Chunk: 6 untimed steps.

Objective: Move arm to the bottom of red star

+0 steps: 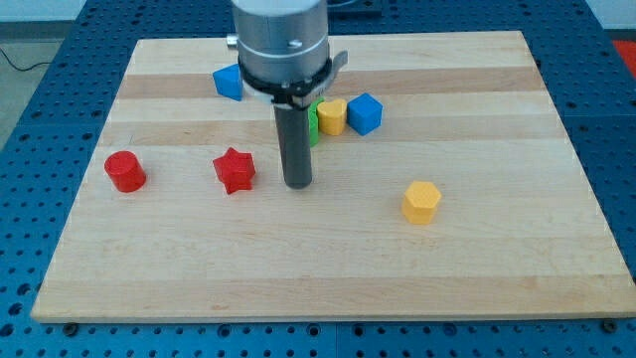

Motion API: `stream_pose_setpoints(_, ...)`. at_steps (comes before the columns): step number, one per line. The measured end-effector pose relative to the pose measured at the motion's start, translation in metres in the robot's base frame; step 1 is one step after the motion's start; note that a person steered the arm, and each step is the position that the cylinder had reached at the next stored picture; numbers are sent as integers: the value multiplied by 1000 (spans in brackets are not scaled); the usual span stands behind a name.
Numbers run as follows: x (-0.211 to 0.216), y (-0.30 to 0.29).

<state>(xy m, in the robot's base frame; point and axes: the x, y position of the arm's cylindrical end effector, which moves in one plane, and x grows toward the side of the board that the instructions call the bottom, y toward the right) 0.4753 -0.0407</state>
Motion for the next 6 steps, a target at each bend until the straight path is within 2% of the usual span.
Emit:
stream_pose_setpoints(3, 13, 0)
stream_pose_setpoints(4, 40, -3)
stream_pose_setpoints(5, 55, -34)
stream_pose_setpoints(6, 54, -125)
